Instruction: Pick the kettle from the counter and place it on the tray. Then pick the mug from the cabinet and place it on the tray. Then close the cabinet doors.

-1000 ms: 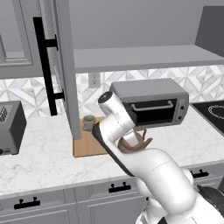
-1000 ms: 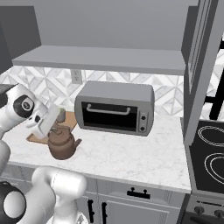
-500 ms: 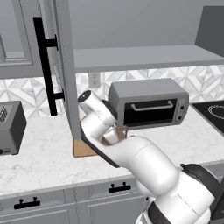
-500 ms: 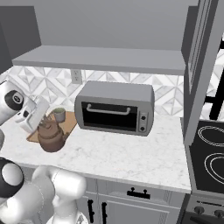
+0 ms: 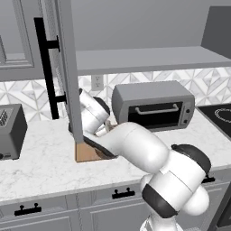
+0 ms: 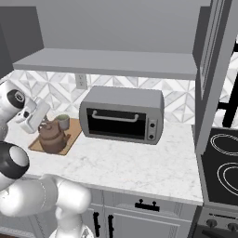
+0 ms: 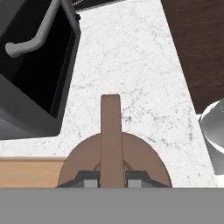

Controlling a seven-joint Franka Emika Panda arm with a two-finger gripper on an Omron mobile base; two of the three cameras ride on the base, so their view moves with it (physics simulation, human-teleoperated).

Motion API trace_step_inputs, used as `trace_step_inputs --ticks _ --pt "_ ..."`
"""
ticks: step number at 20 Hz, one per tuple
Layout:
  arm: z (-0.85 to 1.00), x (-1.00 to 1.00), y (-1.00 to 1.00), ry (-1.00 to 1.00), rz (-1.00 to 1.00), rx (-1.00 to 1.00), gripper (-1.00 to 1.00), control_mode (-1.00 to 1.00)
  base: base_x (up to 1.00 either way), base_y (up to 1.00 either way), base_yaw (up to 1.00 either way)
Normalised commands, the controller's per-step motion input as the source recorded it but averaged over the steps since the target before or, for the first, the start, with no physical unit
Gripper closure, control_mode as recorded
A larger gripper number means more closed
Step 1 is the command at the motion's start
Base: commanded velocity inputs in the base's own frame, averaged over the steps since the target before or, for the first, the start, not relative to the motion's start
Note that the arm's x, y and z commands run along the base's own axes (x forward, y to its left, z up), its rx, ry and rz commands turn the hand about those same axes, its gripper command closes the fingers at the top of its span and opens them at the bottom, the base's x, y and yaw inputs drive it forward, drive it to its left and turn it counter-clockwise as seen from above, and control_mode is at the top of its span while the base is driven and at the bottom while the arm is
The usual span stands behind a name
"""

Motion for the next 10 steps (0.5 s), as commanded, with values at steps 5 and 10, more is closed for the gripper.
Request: trace_step_inputs --ticks 5,10 --pt "0.0 0.41 0.32 0.0 0.0 0.0 1.0 -1.0 0.0 0.0 0.0" --pt "-0.07 0.38 0.22 0.0 0.0 0.0 1.0 -1.0 0.0 0.0 0.0"
